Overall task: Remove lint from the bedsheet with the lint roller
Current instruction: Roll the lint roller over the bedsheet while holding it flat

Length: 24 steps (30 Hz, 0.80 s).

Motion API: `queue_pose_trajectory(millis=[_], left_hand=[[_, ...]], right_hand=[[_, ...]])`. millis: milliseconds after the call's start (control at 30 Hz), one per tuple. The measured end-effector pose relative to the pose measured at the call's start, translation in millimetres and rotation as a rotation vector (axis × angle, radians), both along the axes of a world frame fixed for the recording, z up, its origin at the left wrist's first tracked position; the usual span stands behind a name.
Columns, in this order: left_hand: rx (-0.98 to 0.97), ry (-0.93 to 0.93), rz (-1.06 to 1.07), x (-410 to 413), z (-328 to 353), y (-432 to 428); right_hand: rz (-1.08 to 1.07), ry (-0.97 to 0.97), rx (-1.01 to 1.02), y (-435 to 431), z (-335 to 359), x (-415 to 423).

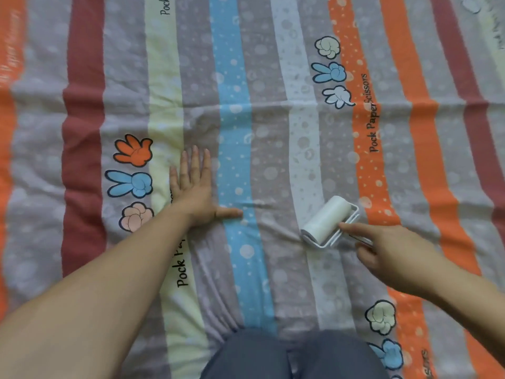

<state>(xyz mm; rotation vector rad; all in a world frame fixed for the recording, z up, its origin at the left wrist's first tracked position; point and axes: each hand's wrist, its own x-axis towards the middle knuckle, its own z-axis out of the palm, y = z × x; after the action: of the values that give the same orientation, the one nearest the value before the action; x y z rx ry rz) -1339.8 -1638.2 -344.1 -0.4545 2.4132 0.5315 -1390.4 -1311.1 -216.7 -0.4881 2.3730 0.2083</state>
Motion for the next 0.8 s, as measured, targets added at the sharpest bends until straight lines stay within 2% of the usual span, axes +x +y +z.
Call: queue_pose_trajectory(millis=[100, 200, 333, 400, 467, 567, 800], left_hand=[[-0.07, 0.099, 0.02, 12.1, -0.2, -2.1], [-0.161, 0.126, 0.046, 31.5, -0.6, -6.0], [-0.255, 0.036, 0.242, 51.0, 3.0, -12.9], [-0.227, -0.014, 0.326, 54.2, -0.2, -17.2], [-0.182, -0.03, 0.316, 55.5, -6.5, -22.2], [-0.164, -0.025, 0.303, 54.1, -18.3, -26.7], [-0.147, -0.027, 0.294, 55.5, -12.8, -27.9]], right_hand=[[-0.089, -0.047, -0.082, -8.6, 21.8, -6.5], [-0.078, 0.037, -0.321, -50.6, 18.3, -6.9], [0.018, 0.132, -0.469, -142.8, -32.1, -25.6], [0.039, 0.122, -0.505, -180.0, -57.5, -35.9], [0.057, 0.075, -0.494, -197.4, -75.5, -37.5], [0.059, 0.061, -0.472, -186.0, -86.8, -34.5], [0.036, 0.043, -0.401, -92.9, -70.6, 0.8]])
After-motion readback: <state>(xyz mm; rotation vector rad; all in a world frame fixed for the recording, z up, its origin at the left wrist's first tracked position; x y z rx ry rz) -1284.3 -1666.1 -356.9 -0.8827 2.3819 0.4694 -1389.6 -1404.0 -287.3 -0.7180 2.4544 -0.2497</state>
